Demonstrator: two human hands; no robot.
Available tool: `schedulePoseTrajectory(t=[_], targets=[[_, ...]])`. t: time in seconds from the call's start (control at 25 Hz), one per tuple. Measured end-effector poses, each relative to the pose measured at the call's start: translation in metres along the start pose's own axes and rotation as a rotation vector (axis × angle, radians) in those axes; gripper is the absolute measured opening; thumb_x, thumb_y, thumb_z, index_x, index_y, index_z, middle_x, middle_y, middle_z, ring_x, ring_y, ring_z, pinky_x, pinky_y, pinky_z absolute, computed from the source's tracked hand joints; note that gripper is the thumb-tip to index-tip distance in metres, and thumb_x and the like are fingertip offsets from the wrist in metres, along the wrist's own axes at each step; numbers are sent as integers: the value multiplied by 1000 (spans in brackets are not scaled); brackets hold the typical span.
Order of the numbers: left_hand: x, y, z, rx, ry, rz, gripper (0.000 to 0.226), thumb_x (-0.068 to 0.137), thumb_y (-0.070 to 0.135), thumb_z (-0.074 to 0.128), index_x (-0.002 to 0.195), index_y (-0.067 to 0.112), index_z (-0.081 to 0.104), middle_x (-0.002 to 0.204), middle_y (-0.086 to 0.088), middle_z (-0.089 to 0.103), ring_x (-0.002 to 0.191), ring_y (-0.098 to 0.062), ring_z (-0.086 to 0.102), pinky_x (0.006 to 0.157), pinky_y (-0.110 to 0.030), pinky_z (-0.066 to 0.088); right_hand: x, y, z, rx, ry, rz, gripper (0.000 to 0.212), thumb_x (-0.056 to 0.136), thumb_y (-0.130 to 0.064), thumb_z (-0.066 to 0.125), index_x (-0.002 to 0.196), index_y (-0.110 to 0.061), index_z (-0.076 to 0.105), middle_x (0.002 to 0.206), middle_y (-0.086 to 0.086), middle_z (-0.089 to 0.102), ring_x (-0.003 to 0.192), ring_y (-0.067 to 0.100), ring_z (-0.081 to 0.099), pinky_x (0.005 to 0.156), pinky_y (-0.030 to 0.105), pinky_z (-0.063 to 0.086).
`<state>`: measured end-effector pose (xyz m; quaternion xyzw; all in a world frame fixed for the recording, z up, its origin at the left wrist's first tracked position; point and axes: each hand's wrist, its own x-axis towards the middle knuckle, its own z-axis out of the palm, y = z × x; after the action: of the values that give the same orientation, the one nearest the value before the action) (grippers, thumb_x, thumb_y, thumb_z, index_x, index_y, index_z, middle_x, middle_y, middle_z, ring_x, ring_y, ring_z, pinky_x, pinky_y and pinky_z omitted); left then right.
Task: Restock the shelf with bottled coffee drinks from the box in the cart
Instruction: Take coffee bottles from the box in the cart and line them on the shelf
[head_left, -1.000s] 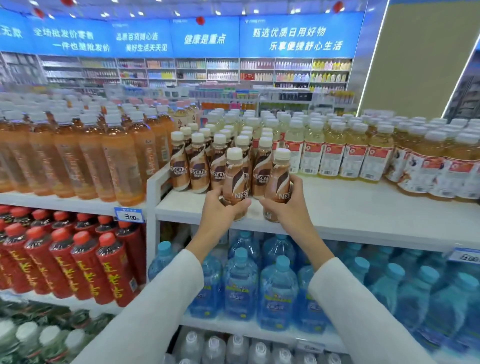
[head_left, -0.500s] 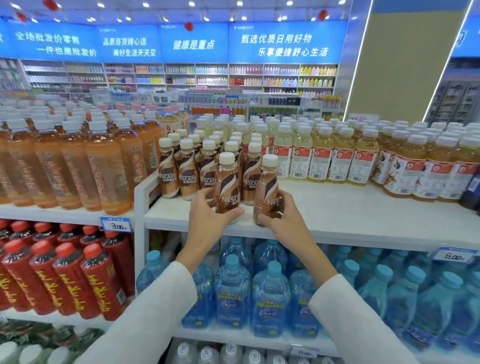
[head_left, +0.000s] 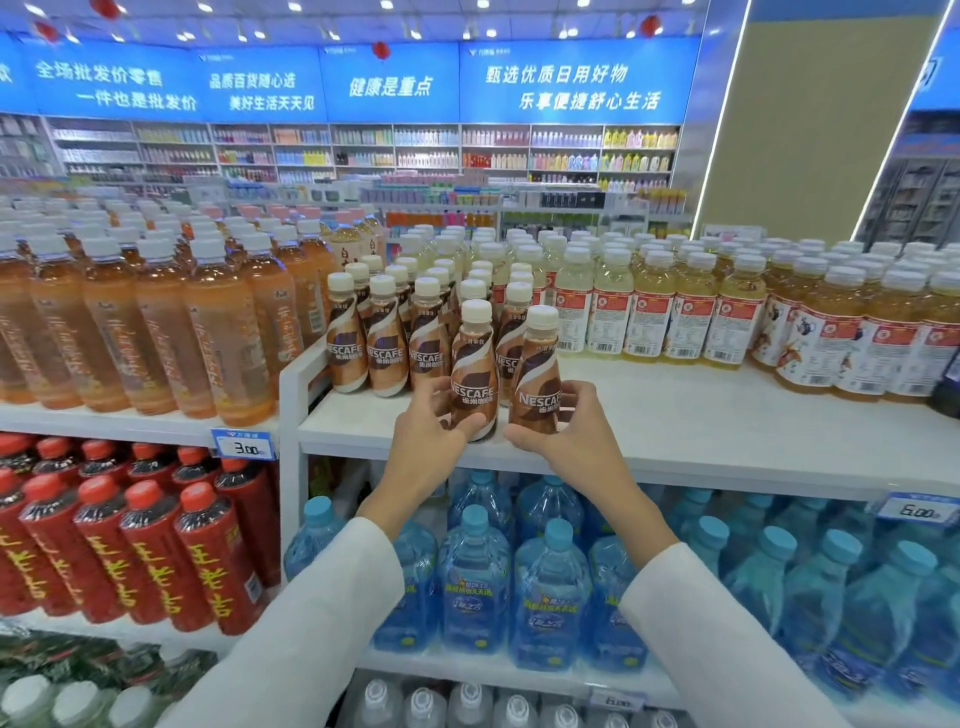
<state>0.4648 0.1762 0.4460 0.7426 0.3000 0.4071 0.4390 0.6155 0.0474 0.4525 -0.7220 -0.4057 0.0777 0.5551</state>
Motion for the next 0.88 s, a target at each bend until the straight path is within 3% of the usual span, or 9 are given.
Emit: schedulePoseTrajectory(t=[0.16, 0.32, 0.52, 0.72, 0.88], targets=[[-5, 7, 5, 17, 84, 45, 63, 71, 34, 92, 123, 27, 57, 111, 17, 65, 102, 2, 64, 79, -7, 49, -7, -2, 2, -15, 101, -9, 64, 67, -32, 93, 118, -30, 54, 110, -14, 66, 98, 1, 65, 83, 20, 51], [-10, 7, 7, 15, 151, 75, 61, 71, 32, 92, 122, 23, 60, 115, 8, 68, 106, -10, 66, 91, -28, 55, -12, -12, 19, -37, 167, -7, 63, 63, -42, 94, 106, -30, 50, 103, -16, 61, 92, -6, 58, 70, 13, 43], [-10, -3, -14, 20, 224, 26, 59, 73, 35, 90, 123, 29, 59, 117, 10, 67, 109, -9, 64, 95, -33, 56, -11, -23, 53, -54, 197, -43, 64, 64, -48, 93, 104, -29, 46, 105, -13, 54, 91, -9, 54, 65, 11, 38], [0, -19, -56, 94, 335, -18, 66, 77, 34, 87, 135, 22, 56, 126, 3, 66, 117, -15, 62, 101, -42, 53, -1, -45, 107, -52, 125, -85, 65, 65, -44, 93, 104, -25, 44, 106, -5, 54, 92, 11, 56, 67, 13, 39], [11, -28, -89, 174, 388, -13, 59, 83, 25, 83, 133, 19, 54, 122, 3, 68, 115, -16, 63, 96, -36, 52, 8, -64, 152, -55, 81, -104, 66, 68, -39, 92, 105, -20, 41, 110, 1, 49, 97, 20, 54, 78, 30, 46]])
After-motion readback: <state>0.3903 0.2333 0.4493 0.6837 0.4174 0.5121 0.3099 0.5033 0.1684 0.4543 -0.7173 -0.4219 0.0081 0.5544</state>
